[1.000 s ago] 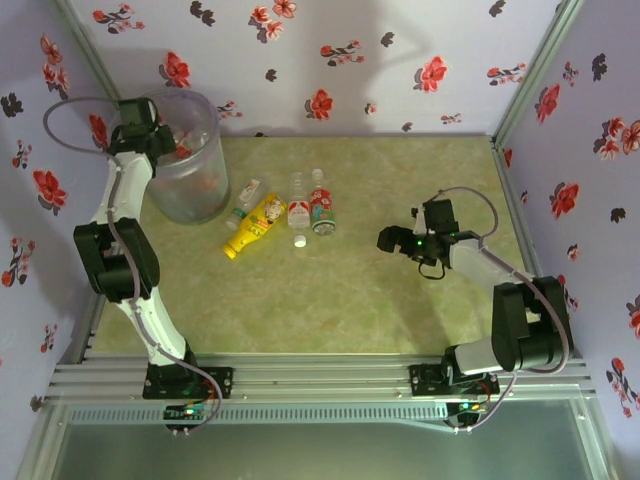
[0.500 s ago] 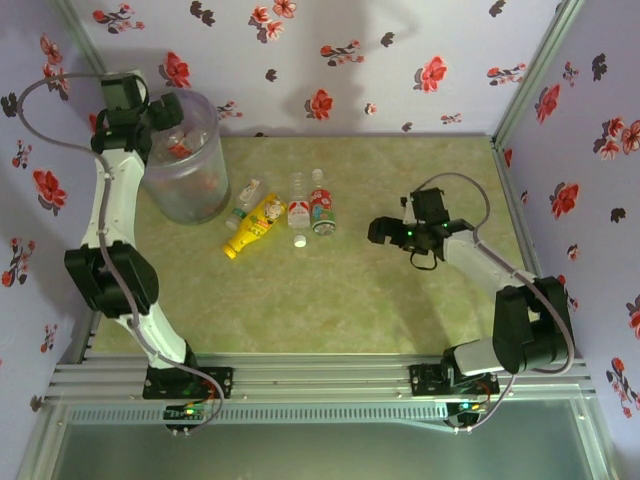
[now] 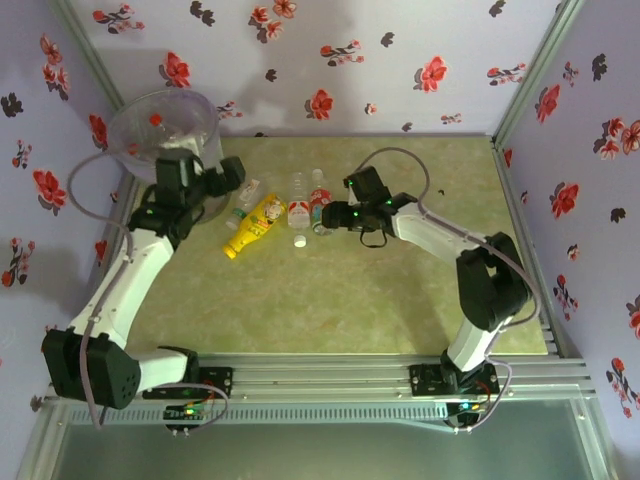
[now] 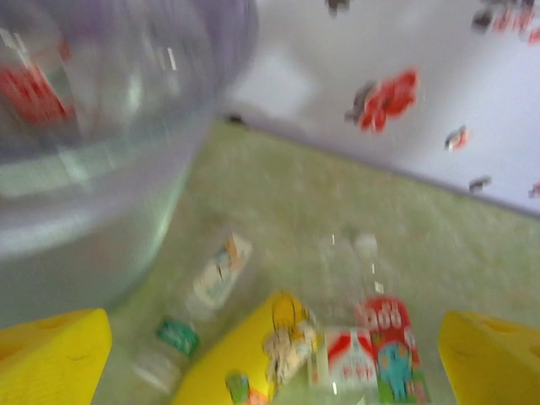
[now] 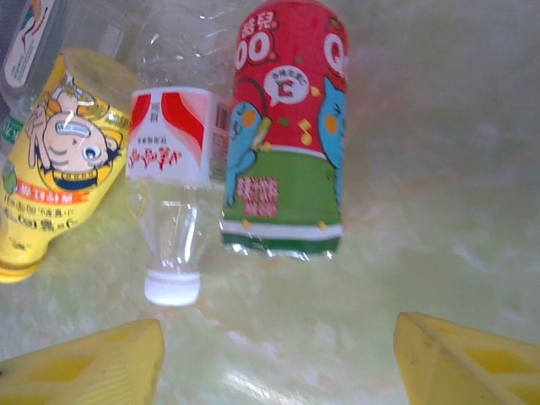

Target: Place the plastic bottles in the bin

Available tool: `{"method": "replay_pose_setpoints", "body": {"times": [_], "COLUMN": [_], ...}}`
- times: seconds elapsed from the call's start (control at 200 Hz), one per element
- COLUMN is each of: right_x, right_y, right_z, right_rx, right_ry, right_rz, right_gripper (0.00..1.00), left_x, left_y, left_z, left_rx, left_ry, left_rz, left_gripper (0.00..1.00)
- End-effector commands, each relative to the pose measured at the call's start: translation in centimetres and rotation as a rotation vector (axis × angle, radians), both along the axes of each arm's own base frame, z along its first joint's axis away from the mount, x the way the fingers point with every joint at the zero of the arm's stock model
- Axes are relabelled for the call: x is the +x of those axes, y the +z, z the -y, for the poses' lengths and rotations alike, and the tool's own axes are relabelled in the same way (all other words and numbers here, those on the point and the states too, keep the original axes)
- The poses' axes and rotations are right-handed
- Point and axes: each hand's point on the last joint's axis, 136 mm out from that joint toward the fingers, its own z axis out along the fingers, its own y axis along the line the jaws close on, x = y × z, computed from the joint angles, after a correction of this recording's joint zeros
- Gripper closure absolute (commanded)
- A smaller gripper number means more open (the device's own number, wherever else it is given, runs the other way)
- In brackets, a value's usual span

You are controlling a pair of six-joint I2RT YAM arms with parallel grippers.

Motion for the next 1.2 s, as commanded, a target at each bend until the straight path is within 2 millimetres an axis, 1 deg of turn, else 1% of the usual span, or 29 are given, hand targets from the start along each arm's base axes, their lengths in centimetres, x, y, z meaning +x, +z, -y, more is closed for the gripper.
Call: {"method": "replay_pose_setpoints", "body": {"times": [0.0,0.055,0.14,0.235,0.305,0.435,0.63,0.74,0.83,0.91,1.0,1.14,1.195], "right_x": [2.4,3.1,4.3,5.3,5.7,5.8,5.1,4.9,4.6,4.5,4.2,3.4,2.9], "right_y": [0.2,-0.3,-1.1,-2.0,-3.0,-4.8,-7.2,-8.1,-8.3,-7.9,-7.4,-6.2,-5.5], "right_z": [-1.4,-2.0,-2.7,-3.1,-3.3,-3.1,-3.0,-2.6,-2.0,-1.6,-1.0,-0.1,0.3], "right_rx": [0.012,-0.004,-0.042,-0.069,-0.091,-0.128,-0.154,-0.168,-0.184,-0.191,-0.198,-0.185,-0.167], "right_ry": [-0.044,-0.042,-0.051,-0.058,-0.059,-0.062,-0.048,-0.051,-0.059,-0.062,-0.061,-0.038,-0.024], "right_rz": [0.042,0.044,0.06,0.059,0.049,0.019,-0.027,-0.039,-0.035,-0.022,-0.015,-0.005,0.005], "right_gripper": [0.28,0.26,0.22,0.23,0.24,0.29,0.3,0.32,0.36,0.4,0.42,0.42,0.42], "left_x": [-1.3,-2.0,-2.7,-3.4,-3.6,-3.7,-3.4,-3.2,-3.1,-3.0,-2.8,-2.4,-2.2], "left_y": [-1.1,-2.8,-5.2,-7.0,-7.9,-8.2,-8.9,-9.3,-9.4,-9.4,-9.3,-8.8,-8.7], "left_z": [2.7,3.9,4.9,5.7,5.9,6.4,6.7,6.9,7.1,7.5,8.1,9.7,10.6], "left_rx": [-0.098,-0.095,-0.115,-0.16,-0.189,-0.201,-0.2,-0.194,-0.195,-0.201,-0.227,-0.314,-0.351], "left_ry": [-0.027,-0.054,-0.064,-0.064,-0.051,-0.056,-0.056,-0.059,-0.063,-0.069,-0.085,-0.13,-0.156], "left_rz": [-0.004,-0.046,-0.098,-0.115,-0.127,-0.131,-0.141,-0.152,-0.157,-0.157,-0.162,-0.17,-0.174], "left_gripper": [0.0,0.0,0.0,0.0,0.0,0.01,0.01,0.01,0.0,0.0,0.0,0.0,0.0]}}
